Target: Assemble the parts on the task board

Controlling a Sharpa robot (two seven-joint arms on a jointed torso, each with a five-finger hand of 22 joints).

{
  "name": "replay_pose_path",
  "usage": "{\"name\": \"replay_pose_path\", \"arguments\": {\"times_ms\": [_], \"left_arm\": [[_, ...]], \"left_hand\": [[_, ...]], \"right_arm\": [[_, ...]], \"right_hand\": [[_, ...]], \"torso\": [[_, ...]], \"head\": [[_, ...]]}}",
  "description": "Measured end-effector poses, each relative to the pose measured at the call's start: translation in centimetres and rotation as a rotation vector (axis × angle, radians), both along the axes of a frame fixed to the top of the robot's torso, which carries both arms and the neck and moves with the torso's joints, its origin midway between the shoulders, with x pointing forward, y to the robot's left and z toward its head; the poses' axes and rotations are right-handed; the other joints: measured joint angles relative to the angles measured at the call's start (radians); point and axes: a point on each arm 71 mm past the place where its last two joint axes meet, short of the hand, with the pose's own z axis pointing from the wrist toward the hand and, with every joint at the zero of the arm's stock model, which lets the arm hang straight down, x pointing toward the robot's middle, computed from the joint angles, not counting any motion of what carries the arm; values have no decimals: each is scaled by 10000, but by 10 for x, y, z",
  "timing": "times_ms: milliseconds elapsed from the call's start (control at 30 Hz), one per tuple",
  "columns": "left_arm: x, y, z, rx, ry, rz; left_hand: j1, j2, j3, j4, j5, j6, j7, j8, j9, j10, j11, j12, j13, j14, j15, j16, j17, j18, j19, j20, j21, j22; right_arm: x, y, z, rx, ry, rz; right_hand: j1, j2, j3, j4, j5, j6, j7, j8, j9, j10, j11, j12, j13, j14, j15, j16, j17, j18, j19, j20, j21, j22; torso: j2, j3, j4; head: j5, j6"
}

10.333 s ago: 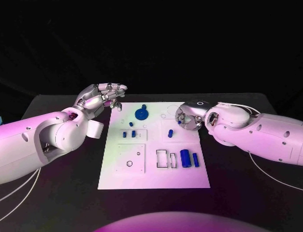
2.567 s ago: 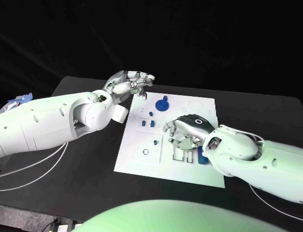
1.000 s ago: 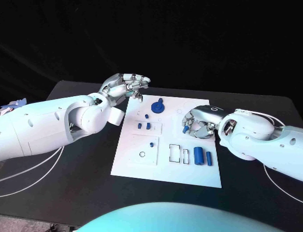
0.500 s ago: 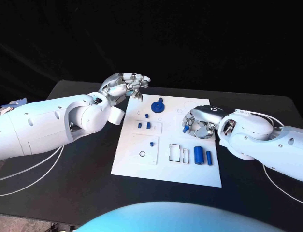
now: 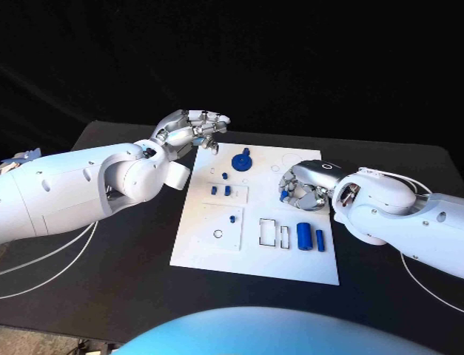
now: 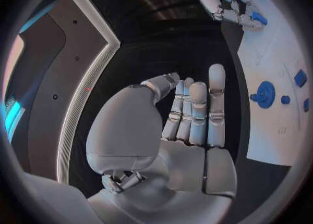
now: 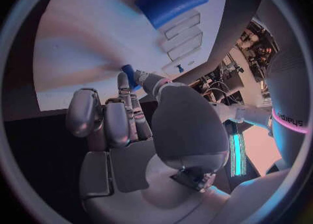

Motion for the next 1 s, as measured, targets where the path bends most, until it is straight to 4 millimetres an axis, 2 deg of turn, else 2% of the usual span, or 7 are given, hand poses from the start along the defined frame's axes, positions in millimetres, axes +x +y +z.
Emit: {"name": "replay_pose_path", "arguments": {"times_ms": [33,133,233,567,767,1000], "left_arm": [[0,0,0,1,1,0],[0,0,0,4,5,-3],[0,0,0,10,7,-12],[0,0,0,27,9,-23],[0,0,0,37,8,-19],[1,0,0,39,6,-24]], "left_hand": [[0,0,0,0,0,0,0,0,2,0,0,0,0,0,0,2,17,0,0,0,0,0],[0,0,0,0,0,0,0,0,17,0,0,0,0,79,25,147,318,1,0,0,0,0],[0,0,0,0,0,0,0,0,23,0,0,0,0,188,29,220,550,0,0,0,0,0],[0,0,0,0,0,0,0,0,22,0,0,0,-8,186,30,220,512,0,37,37,0,8],[0,0,0,0,0,0,0,0,31,0,0,0,-8,186,30,220,512,0,37,37,0,8],[0,0,0,0,0,0,0,0,40,0,0,0,-8,185,31,220,495,0,37,36,0,8]], "right_arm": [[0,0,0,31,-51,-22],[0,-1,1,107,-166,-69],[0,-1,2,190,-278,-102],[-4,-3,8,603,-642,-133],[-10,-5,19,1000,-917,-125],[-25,13,32,1803,-1062,279]], "right_hand": [[15,40,41,5,-109,60,-33,54,20,56,-53,7,32,-2,-72,0,26,-36,37,-37,53,42],[51,109,91,-21,-202,140,-113,154,77,215,-139,47,84,-6,-75,47,62,-37,70,-71,91,119],[38,148,174,-20,-209,195,-168,257,82,283,-142,47,118,-1,-141,81,96,-37,105,-105,166,170],[40,251,174,-19,-265,249,-153,303,81,319,-176,47,130,-1,-141,84,121,-37,104,-105,166,195],[40,250,173,-20,-267,247,-151,302,81,319,-176,46,139,-1,-141,84,121,-36,122,-122,175,201],[39,248,173,-20,-286,244,-151,303,81,355,-212,46,143,-1,-141,125,151,-37,141,-142,207,240]], "torso": [[0,0,0],[0,0,1],[-2,0,4],[-14,0,5],[-34,-6,2],[-36,-6,-15]], "head": [[-2,-6],[-3,-15],[-3,-24],[-11,-36],[-30,-47],[-40,-12]]}}
